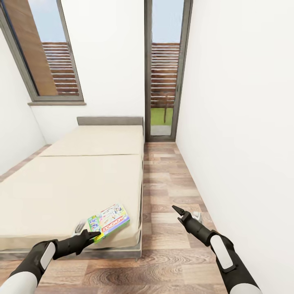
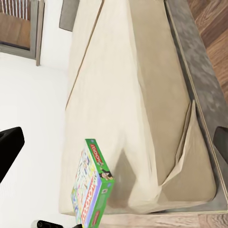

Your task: Put all the toys in the child's room - the three board games (two on the bed and one on the table), the two jigsaw puzzles on the table, and the tennis ball on the table - inside the toy box on the table in the child's room.

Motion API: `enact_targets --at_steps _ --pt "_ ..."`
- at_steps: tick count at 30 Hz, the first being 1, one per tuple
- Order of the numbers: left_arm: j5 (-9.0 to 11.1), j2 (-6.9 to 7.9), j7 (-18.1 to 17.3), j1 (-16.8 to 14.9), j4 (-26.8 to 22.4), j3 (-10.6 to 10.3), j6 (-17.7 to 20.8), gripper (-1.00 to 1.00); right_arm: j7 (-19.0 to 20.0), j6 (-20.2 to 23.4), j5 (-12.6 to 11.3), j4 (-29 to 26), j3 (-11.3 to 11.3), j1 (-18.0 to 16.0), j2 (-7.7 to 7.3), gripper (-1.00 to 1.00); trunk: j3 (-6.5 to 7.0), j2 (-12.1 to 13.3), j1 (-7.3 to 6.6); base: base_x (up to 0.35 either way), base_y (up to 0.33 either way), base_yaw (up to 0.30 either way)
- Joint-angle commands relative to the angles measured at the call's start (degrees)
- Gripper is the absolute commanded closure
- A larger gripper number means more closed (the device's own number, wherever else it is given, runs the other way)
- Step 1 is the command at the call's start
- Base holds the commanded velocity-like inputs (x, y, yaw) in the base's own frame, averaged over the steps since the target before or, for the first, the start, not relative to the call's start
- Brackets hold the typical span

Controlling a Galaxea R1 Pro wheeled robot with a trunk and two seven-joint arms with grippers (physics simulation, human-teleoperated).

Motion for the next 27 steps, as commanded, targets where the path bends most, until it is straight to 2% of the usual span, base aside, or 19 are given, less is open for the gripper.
enact_targets --at_steps 1,13,15,17,26,27 --pt "-0.1 0.03 -0.2 0.0 0.0 0.2 0.3 1.00 0.1 0.5 -0.2 0.0 -0.3 0.0 0.05 -1.00 0.13 0.4 -0.23 0.000 0.000 0.000" --pt "0.0 0.59 -1.8 -0.1 -0.3 0.2 0.8 1.00 0.1 0.5 -0.2 0.0 -0.2 0.0 0.08 -1.00 2.29 5.2 -2.87 0.000 0.000 0.000" --pt "0.0 0.81 -2.7 -0.2 -0.3 0.2 1.3 1.00 0.1 0.5 -0.2 0.0 -0.2 0.0 0.08 -1.00 2.29 5.2 -2.87 0.000 0.000 0.000" --pt "0.0 1.43 -3.9 -0.2 -0.3 0.2 2.0 1.00 0.1 0.5 -0.2 0.0 -0.3 0.0 0.07 -1.00 2.29 5.2 -2.87 0.000 0.000 0.000" --pt "0.0 4.71 -9.9 -0.3 -0.3 0.3 3.3 1.00 0.1 0.5 -0.2 -0.2 -0.2 0.0 0.08 -1.00 3.90 8.8 -4.85 0.000 0.000 0.000" --pt "0.0 5.47 -11.0 -0.4 -0.3 0.3 3.7 1.00 0.1 0.5 -0.2 -0.8 -0.2 0.0 0.08 -1.00 4.08 9.2 -5.07 0.000 0.000 0.000"
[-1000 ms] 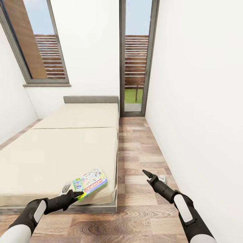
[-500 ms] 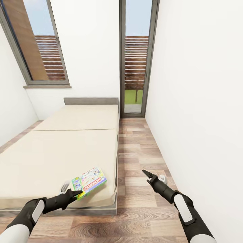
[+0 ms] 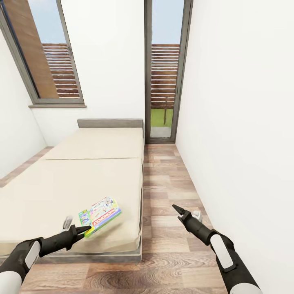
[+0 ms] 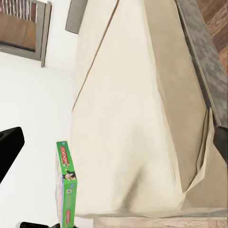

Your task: Put all the toys in the child's room - the three board games (two on the bed and one on the table), the two jigsaw puzzles on the table, and the tennis ball on the table - inside the toy box on the table in the child's room.

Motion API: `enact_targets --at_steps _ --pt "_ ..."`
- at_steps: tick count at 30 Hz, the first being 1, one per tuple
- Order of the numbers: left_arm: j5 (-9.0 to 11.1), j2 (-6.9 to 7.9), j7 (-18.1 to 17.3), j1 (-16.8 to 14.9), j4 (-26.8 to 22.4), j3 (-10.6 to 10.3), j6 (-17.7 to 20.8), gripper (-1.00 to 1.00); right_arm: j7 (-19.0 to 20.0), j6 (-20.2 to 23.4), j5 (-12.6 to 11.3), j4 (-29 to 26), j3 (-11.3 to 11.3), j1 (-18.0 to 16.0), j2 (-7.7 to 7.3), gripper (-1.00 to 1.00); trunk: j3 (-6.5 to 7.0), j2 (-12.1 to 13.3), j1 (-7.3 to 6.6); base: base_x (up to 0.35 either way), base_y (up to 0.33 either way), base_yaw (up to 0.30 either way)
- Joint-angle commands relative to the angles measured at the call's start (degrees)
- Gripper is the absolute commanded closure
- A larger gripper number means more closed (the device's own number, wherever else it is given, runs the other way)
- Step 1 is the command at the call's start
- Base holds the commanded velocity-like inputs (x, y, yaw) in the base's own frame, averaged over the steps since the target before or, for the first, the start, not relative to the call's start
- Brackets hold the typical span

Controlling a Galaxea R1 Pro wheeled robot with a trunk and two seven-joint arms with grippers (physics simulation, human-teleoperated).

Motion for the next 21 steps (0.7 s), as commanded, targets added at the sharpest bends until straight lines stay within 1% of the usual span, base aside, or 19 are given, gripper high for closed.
enact_targets --at_steps 1,4,5,7,9,10,12,13,14,15,17,18,21 --pt "-0.1 0.42 -0.7 0.0 0.0 0.1 0.5 1.00 0.1 0.5 -0.2 -0.4 -0.2 0.0 0.06 -1.00 0.13 0.4 -0.23 0.000 0.000 0.000" --pt "-0.1 1.79 -2.2 0.0 0.0 0.1 1.4 1.00 0.0 0.5 -0.2 -1.9 -0.1 0.0 0.06 -1.00 0.67 1.6 -0.89 0.000 0.000 0.000" --pt "-0.1 2.75 -3.1 0.0 0.0 0.1 2.0 1.00 -0.1 0.5 -0.2 -3.0 0.1 0.0 0.06 -1.00 0.85 2.0 -1.11 0.000 0.000 0.000" --pt "-0.1 3.74 -4.1 0.0 -0.1 0.1 2.5 1.00 -0.2 0.5 -0.1 -4.0 0.6 0.0 0.05 -1.00 1.21 2.8 -1.55 0.000 0.000 0.000" --pt "-0.1 4.77 -5.1 -0.1 -0.3 0.0 2.9 1.00 -0.2 0.5 -0.1 -4.9 1.5 0.0 0.02 -1.00 1.57 3.6 -1.99 0.000 0.000 0.000" --pt "-0.1 5.93 -6.5 -0.1 -0.4 0.0 3.1 1.00 -0.2 0.5 -0.1 -5.7 2.6 0.0 -0.03 -1.00 1.75 4.0 -2.21 0.000 0.000 0.000" --pt "-0.1 7.12 -8.2 -0.1 -0.5 0.0 3.3 1.00 -0.2 0.5 -0.1 -6.4 3.6 0.0 -0.09 -1.00 2.11 4.8 -2.65 0.000 0.000 0.000" --pt "-0.2 10.29 -14.7 -0.1 -0.6 -0.6 3.5 1.00 -0.3 0.5 -0.1 -8.3 5.4 -0.1 -0.22 -1.00 2.29 5.2 -2.87 0.000 0.000 0.000" --pt "-0.2 10.89 -16.4 -0.1 -0.7 -1.1 3.5 1.00 -0.3 0.5 -0.1 -8.6 5.6 -0.1 -0.23 -1.00 2.46 5.6 -3.09 0.000 0.000 0.000" --pt "-0.2 12.05 -20.0 -0.1 -0.7 -2.7 3.6 1.00 -0.3 0.5 -0.1 -9.0 5.9 -0.1 -0.25 -1.00 2.64 6.0 -3.31 0.000 0.000 0.000" --pt "-0.4 13.27 -23.8 -0.1 -0.7 -4.7 3.6 1.00 -0.3 0.5 -0.1 -9.3 6.2 -0.1 -0.27 -1.00 3.00 6.8 -3.75 0.000 0.000 0.000" --pt "-0.5 14.56 -27.5 -0.1 -0.7 -7.1 3.6 1.00 -0.3 0.6 -0.1 -9.4 6.3 -0.1 -0.29 -1.00 3.18 7.2 -3.96 0.000 0.000 0.000" --pt "-0.6 16.41 -31.9 -0.1 -0.7 -10.6 3.6 1.00 -0.2 0.7 -0.1 -9.6 6.5 -0.1 -0.29 -1.00 3.72 8.4 -4.62 0.000 0.000 0.000"
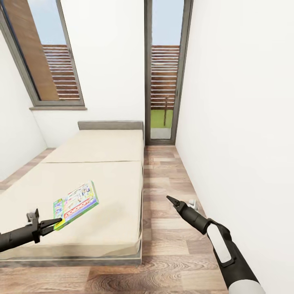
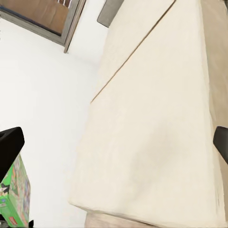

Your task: Put all the toys in the child's room - the three board games (two on the bed and one on the table), the two jigsaw puzzles on the table, and the tennis ball on the table - inside the toy box on the table in the child's room.

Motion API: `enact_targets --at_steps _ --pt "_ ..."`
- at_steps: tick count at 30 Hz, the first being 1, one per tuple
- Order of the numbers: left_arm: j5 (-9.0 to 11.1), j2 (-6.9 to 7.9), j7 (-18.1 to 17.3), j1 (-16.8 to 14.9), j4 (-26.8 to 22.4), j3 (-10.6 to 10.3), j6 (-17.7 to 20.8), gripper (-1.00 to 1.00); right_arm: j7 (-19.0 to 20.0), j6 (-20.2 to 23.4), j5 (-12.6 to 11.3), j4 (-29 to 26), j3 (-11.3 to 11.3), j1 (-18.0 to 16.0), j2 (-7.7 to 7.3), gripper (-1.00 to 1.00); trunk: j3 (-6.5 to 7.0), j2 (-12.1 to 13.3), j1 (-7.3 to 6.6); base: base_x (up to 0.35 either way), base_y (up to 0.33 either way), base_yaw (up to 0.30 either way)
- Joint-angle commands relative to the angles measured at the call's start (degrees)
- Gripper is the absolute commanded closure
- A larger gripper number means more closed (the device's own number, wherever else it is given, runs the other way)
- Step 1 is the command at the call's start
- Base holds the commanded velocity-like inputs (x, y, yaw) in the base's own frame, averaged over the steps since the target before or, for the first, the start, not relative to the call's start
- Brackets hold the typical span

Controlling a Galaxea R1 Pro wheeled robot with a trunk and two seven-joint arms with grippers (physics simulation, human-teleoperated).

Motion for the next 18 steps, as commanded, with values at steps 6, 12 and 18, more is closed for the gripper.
enact_targets --at_steps 6,12,18 --pt "-0.1 2.72 -2.1 0.0 0.1 -4.1 0.5 1.00 0.2 0.4 -0.2 -0.4 0.0 0.0 0.10 -1.00 1.03 2.4 -1.33 0.000 0.000 0.000" --pt "-0.1 3.07 -2.1 0.0 0.0 -5.0 0.5 1.00 -0.2 0.7 -0.2 -5.7 0.6 0.1 0.14 -1.00 2.10 4.8 -2.65 0.000 0.000 0.000" --pt "0.0 3.07 -2.1 0.0 0.0 -5.2 0.5 1.00 -0.1 0.6 1.9 -6.6 0.6 0.1 0.15 -1.00 3.18 7.2 -3.96 0.000 0.000 0.000"
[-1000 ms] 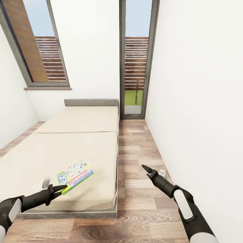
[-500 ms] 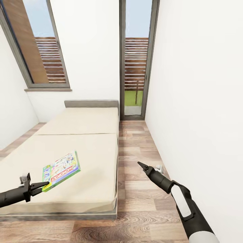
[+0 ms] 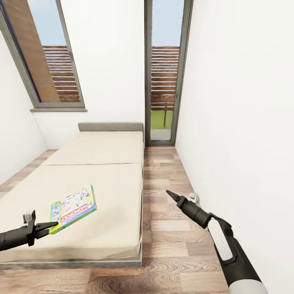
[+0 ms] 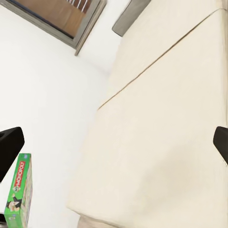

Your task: Put all the toys in the child's room - the three board games (two on the bed and one on the table), the two jigsaw puzzles on the table, and the tennis ball on the table - inside the toy box on the table in the child's room.

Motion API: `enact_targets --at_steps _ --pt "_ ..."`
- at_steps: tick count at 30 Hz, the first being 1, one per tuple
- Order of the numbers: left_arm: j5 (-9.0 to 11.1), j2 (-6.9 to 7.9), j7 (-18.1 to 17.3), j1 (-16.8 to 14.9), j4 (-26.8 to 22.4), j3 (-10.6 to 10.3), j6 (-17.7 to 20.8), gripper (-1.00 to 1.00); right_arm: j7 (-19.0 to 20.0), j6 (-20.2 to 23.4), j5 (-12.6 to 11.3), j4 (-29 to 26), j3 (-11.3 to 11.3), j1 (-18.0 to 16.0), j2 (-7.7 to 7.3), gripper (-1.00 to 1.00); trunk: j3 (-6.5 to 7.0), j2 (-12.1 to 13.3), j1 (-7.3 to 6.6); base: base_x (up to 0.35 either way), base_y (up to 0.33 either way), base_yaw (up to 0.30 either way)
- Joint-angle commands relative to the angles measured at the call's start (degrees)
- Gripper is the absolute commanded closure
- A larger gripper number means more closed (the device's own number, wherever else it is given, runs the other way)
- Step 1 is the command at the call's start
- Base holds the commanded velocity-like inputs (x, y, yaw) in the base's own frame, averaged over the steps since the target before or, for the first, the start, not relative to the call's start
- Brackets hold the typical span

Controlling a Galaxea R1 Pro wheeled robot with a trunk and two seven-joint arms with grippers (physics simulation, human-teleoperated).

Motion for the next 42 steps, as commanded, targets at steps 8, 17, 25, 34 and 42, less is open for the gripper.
enact_targets --at_steps 8,17,25,34,42 --pt "-0.1 -0.06 -0.2 0.0 0.0 -0.1 0.6 1.00 0.4 0.4 0.4 -0.3 -0.2 0.0 0.06 -1.00 1.39 3.2 -1.77 0.000 0.000 0.036" --pt "-0.1 -0.22 -0.2 0.0 0.0 -0.1 0.5 1.00 0.5 0.4 0.5 -0.3 -0.2 0.0 0.06 -1.00 3.00 6.8 -3.74 0.000 0.000 0.231" --pt "-0.1 -0.47 -0.2 0.0 0.0 -0.1 0.5 1.00 0.6 0.4 0.5 -0.3 -0.2 0.0 0.06 -1.00 4.44 10.0 -5.50 0.000 0.000 0.054" --pt "-0.2 -0.59 -0.2 0.0 0.0 -0.1 0.4 1.00 0.6 0.3 0.5 -0.3 -0.2 0.0 0.06 -1.00 6.05 13.6 -7.48 0.000 0.000 0.059" --pt "-0.1 -0.60 -0.2 0.0 0.0 -0.1 0.3 1.00 0.6 0.3 0.5 -0.5 -0.1 0.0 0.12 -1.00 7.49 16.8 -9.23 0.000 0.000 0.256"
